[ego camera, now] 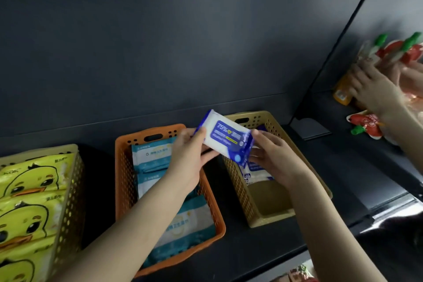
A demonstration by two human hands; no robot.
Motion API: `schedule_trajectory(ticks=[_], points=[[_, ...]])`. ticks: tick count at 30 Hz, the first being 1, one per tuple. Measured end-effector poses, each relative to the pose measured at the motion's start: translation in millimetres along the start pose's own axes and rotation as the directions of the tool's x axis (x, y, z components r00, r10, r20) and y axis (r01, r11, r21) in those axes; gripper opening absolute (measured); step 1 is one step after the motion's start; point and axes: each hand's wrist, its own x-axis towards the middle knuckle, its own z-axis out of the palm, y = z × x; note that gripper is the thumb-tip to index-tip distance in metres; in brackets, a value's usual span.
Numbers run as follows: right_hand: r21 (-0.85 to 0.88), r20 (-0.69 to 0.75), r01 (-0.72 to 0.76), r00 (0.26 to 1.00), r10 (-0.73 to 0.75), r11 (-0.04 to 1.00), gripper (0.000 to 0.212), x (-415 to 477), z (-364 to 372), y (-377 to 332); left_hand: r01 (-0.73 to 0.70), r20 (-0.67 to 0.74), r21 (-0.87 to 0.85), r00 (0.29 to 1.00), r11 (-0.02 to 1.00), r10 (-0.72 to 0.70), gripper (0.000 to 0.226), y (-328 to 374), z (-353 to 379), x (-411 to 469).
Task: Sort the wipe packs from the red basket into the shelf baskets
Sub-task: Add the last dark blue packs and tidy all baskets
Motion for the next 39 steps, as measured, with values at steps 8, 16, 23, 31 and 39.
schedule_trajectory(ticks=[8,16,23,31,39], points=[[-0.568,-0.113,0.016,0.989,-0.097,0.823,0.013,4.3,-54.1,-27.4,-0.44,0.434,0.869,0.897,0.228,0.082,0.063,-17.2,3.5,5.5],[-0.92,0.074,0.099,0.994,-0.08,0.38,0.024,46.1,-60.1,-21.3,-0.489,0.485,0.862,0.872,-0.133,-0.063,0.082,-19.0,3.5,16.4],[-0.959,0.117,0.123,0.992,-0.038,0.256,0.032,34.8,-57.9,16.6,-0.494,0.486,0.846,0.869,-0.202,-0.091,0.088,-18.0,5.0,21.1],[-0.923,0.089,0.137,0.985,-0.147,0.36,0.041,27.3,-35.5,-15.5,-0.553,0.551,0.806,0.831,-0.209,-0.074,0.075,11.5,-22.1,18.2],[-0.793,0.385,0.522,0.83,-0.404,0.316,0.036,7.1,111.7,-64.9,-0.389,0.432,0.896,0.874,-0.216,0.22,0.067,139.1,-158.3,-31.0]])
